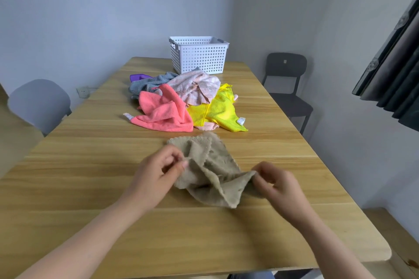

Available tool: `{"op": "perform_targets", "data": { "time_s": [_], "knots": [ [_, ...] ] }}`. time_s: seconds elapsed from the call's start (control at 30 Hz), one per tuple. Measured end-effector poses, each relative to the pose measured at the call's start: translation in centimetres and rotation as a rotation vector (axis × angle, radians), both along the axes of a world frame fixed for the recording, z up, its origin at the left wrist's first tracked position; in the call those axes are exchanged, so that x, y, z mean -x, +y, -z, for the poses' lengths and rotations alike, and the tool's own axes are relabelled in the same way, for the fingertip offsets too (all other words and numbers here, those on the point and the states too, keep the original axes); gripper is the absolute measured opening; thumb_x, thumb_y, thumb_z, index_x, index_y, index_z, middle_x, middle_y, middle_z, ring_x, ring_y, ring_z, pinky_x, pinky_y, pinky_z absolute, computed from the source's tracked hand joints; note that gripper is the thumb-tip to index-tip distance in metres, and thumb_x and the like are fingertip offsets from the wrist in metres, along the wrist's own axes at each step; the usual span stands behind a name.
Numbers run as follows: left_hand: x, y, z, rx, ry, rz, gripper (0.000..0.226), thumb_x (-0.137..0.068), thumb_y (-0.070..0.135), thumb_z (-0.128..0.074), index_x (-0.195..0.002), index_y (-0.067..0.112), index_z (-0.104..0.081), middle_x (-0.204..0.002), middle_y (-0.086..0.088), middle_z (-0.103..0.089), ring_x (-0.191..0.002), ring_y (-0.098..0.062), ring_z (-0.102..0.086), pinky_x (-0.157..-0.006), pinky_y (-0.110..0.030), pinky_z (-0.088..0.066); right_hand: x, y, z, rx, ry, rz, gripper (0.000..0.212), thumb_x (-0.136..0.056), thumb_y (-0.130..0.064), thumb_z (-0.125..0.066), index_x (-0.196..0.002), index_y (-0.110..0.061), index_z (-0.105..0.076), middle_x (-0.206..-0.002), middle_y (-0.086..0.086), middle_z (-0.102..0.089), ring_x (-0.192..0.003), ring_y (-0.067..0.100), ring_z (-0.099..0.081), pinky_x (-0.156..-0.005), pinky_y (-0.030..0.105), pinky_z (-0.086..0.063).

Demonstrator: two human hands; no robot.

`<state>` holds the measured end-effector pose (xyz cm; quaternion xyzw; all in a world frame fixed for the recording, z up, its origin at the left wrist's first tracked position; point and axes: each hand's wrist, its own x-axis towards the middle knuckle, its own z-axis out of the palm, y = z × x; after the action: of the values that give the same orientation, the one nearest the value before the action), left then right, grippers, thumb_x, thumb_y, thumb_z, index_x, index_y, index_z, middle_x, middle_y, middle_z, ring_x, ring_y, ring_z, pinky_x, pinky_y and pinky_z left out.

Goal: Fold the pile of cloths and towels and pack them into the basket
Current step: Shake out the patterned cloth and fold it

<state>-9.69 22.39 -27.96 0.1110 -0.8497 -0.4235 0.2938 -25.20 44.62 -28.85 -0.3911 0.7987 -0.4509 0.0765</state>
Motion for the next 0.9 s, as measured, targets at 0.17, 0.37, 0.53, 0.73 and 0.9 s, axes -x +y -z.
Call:
{"op": "perform_targets", "data": {
  "time_s": [0.17, 0.37, 0.53, 0.73, 0.9],
  "knots": [
    [1.1, -0.6, -0.5, -0.203, 0.078, -0.364, 0.016, -0.088, 0.028, -0.062, -0.077, 0.017, -0.057, -0.061, -0.011, -0.059, -0.053, -0.016, -0.051, -0.059, -0.036, -0.045, 0.1, 1.5, -3.7, 0.35, -0.549, 0.15, 0.014, -0.092, -0.011, -0.057, -0.096, -0.002, -0.066, -0.082, 0.017, -0.066, -0.07, 0.022, -0.058, -0.066, 0.033, -0.045],
    [-0.3, 1.0, 0.8, -0.486, -0.042, -0.396, 0.014, -0.091, 0.02, -0.059, -0.083, 0.009, -0.06, -0.058, 0.0, -0.061, -0.044, -0.009, -0.056, -0.068, -0.046, -0.055, -1.8, 1.5, -3.3, 0.33, -0.73, 0.157, 0.022, -0.095, -0.004, -0.048, -0.105, -0.012, -0.066, -0.071, 0.01, -0.059, -0.06, 0.017, -0.056, -0.055, 0.023, -0.051],
    [-2.1, 3.3, -0.3, -0.341, -0.033, -0.299, 0.005, -0.086, 0.019, -0.065, -0.081, 0.019, -0.066, -0.074, 0.009, -0.071, -0.061, -0.006, -0.065, -0.067, -0.024, -0.052, -4.3, 0.9, -4.6, 0.147, -0.479, -0.2, 0.024, -0.094, 0.004, -0.048, -0.103, -0.006, -0.068, -0.093, 0.01, -0.073, -0.09, 0.019, -0.069, -0.081, 0.022, -0.053],
    [-4.2, 4.2, -0.7, -0.501, -0.015, -0.324, 0.004, -0.081, 0.019, -0.07, -0.08, 0.021, -0.073, -0.068, 0.001, -0.071, -0.058, -0.008, -0.063, -0.059, -0.021, -0.054, -5.9, -0.8, -4.7, -0.095, -0.013, -0.153, 0.013, -0.083, -0.008, -0.069, -0.08, -0.021, -0.071, -0.07, -0.009, -0.071, -0.066, 0.004, -0.066, -0.066, 0.017, -0.05],
    [-5.0, 5.3, -1.2, -0.721, 0.008, -0.195, 0.007, -0.081, 0.011, -0.069, -0.081, 0.012, -0.076, -0.065, -0.01, -0.07, -0.058, -0.014, -0.063, -0.058, -0.021, -0.054, -6.3, -1.7, -4.9, 0.032, 0.313, -0.158, 0.011, -0.076, -0.024, -0.077, -0.071, -0.026, -0.067, -0.089, -0.015, -0.059, -0.09, 0.009, -0.056, -0.072, 0.013, -0.041]
  ]
}}
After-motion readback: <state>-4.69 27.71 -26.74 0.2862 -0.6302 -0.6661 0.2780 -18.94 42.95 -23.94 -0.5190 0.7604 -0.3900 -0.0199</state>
